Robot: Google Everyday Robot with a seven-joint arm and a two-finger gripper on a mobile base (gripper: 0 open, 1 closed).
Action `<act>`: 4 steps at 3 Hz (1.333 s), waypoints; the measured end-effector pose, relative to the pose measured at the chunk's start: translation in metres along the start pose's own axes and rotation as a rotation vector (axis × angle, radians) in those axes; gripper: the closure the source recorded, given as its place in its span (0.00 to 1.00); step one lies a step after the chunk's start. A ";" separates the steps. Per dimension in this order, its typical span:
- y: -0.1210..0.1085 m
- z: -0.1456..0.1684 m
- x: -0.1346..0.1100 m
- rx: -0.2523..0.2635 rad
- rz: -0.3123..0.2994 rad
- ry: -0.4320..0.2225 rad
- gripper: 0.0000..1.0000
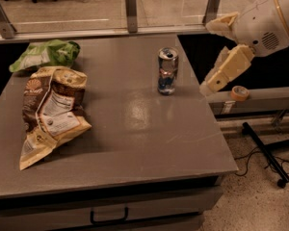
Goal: Move redbull can near brown chip bag
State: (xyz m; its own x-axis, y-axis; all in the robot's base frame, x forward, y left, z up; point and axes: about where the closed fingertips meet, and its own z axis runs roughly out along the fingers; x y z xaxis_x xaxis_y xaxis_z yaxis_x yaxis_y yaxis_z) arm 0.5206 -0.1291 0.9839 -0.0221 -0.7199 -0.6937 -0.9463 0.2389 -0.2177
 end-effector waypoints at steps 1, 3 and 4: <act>-0.030 0.024 -0.004 0.025 0.091 -0.251 0.00; -0.075 0.060 -0.004 0.074 0.204 -0.540 0.00; -0.078 0.087 -0.006 0.057 0.193 -0.546 0.00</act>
Offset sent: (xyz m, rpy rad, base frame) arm 0.0992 -0.0060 -0.0061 0.7146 -0.0801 -0.1428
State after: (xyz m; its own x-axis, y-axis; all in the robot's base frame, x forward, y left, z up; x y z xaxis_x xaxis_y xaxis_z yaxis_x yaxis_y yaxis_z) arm 0.6229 -0.0866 0.9454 -0.0083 -0.2233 -0.9747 -0.9225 0.3780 -0.0787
